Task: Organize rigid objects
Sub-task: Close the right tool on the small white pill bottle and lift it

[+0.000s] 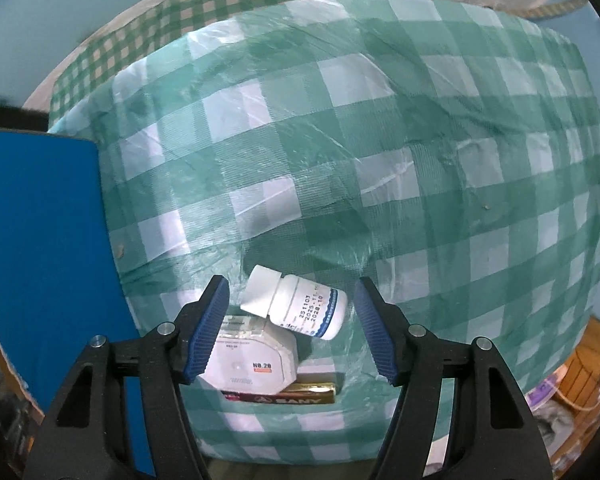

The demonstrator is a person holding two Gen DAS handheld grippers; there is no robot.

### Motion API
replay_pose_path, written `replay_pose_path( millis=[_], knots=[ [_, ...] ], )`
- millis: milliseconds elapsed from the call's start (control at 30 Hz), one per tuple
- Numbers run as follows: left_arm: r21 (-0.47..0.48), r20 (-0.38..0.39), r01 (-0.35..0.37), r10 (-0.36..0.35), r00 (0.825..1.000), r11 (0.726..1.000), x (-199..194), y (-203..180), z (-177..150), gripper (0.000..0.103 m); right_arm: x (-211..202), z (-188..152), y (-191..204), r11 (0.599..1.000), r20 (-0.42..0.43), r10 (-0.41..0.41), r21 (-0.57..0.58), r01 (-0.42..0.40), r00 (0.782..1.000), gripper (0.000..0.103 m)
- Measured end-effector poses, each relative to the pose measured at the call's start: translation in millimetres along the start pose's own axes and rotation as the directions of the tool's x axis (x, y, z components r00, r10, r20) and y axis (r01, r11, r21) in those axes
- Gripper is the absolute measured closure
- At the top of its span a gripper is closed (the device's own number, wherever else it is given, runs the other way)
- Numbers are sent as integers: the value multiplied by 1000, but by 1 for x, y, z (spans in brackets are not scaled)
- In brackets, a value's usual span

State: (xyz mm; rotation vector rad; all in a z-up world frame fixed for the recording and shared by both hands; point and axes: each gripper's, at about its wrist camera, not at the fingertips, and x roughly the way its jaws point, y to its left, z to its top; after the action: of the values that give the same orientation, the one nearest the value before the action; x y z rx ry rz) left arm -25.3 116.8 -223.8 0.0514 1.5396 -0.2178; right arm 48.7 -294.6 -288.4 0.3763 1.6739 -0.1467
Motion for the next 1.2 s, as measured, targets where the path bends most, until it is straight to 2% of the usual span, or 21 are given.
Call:
replay_pose_path(
  millis=[167, 567, 933, 1200],
  knots=[
    [0, -1, -1, 1, 1000, 1000, 0, 0, 0, 97, 6, -2, -2, 1000, -5, 8, 14, -8, 1000, 47],
    [0, 0, -1, 1, 1000, 1000, 0, -1, 1, 97, 1, -13, -1, 996, 44, -5, -85, 9, 999, 48],
    [-1, -1, 0, 0, 1000, 1000, 0, -1, 0, 97, -23, -19, 10, 976, 109, -26, -214, 49, 994, 48],
    [0, -1, 0, 0, 1000, 1000, 0, 0, 0, 97, -43, -25, 19, 957, 140, -10, -286, 50, 990, 48]
  ],
)
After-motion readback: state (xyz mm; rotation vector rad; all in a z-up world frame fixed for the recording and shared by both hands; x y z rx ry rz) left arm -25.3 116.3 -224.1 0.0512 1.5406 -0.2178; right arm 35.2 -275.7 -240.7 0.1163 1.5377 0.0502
